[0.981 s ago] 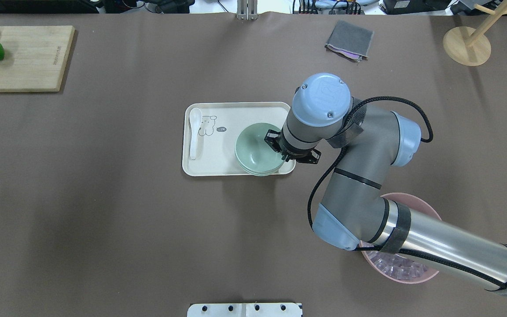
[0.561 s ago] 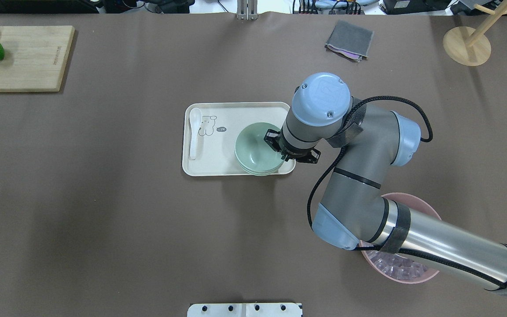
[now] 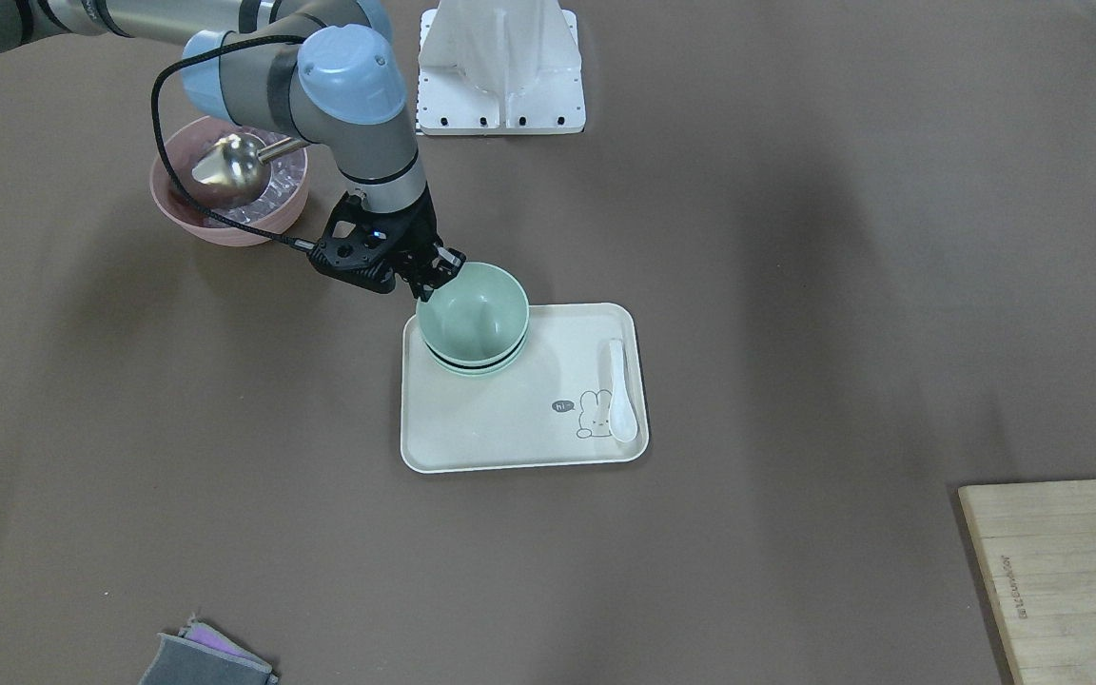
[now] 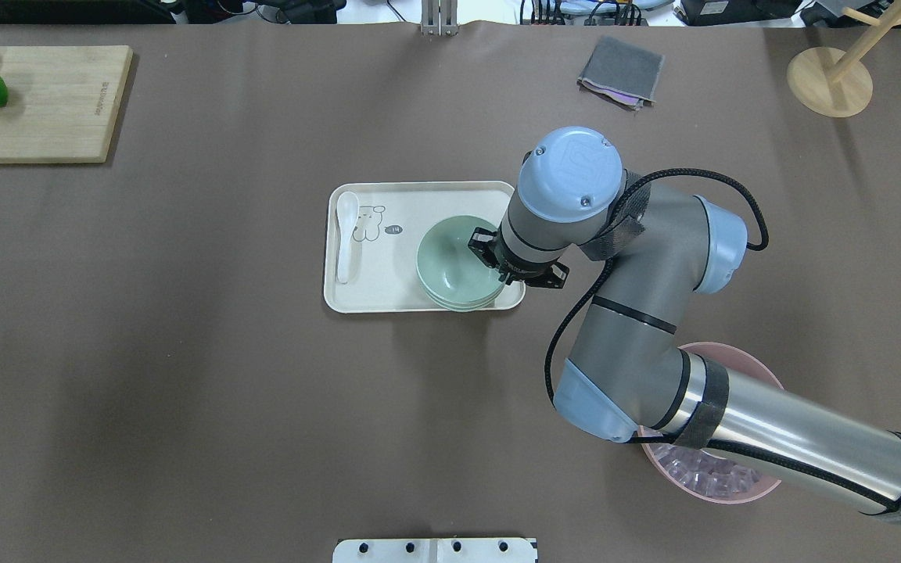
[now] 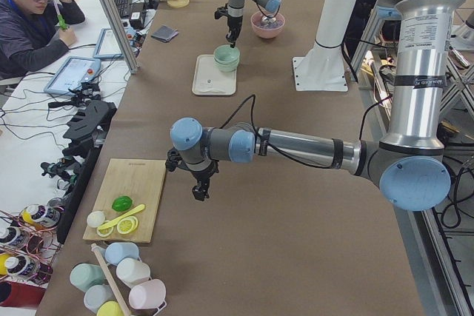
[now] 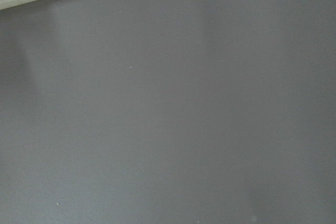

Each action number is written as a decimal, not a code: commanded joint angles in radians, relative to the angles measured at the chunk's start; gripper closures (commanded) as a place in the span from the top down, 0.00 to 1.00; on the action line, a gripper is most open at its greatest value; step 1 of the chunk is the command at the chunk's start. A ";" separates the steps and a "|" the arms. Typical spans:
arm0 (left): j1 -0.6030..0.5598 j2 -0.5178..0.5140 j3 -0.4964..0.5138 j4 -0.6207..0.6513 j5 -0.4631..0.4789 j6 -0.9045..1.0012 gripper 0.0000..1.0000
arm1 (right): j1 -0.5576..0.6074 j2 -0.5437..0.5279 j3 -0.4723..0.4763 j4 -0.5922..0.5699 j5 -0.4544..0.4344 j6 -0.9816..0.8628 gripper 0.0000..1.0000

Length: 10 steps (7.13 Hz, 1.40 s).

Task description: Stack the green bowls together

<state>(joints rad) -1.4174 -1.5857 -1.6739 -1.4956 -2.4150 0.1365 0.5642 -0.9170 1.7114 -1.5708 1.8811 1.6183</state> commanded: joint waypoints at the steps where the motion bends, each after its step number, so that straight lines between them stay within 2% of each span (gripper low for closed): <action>1: 0.000 0.000 -0.001 0.000 0.001 0.000 0.98 | 0.000 0.001 -0.001 0.000 0.001 -0.001 0.00; 4: 0.000 0.000 0.000 0.000 0.001 0.000 0.98 | 0.000 0.003 -0.009 0.002 -0.013 -0.001 0.00; 6: 0.000 0.001 -0.001 0.000 0.001 0.000 0.98 | 0.000 0.003 -0.057 0.093 -0.017 0.005 0.00; 10: 0.002 0.000 -0.001 0.000 -0.001 -0.002 0.98 | 0.000 0.003 -0.052 0.095 -0.013 0.006 0.00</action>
<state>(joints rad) -1.4170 -1.5861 -1.6753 -1.4956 -2.4148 0.1362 0.5645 -0.9143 1.6572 -1.4731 1.8671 1.6249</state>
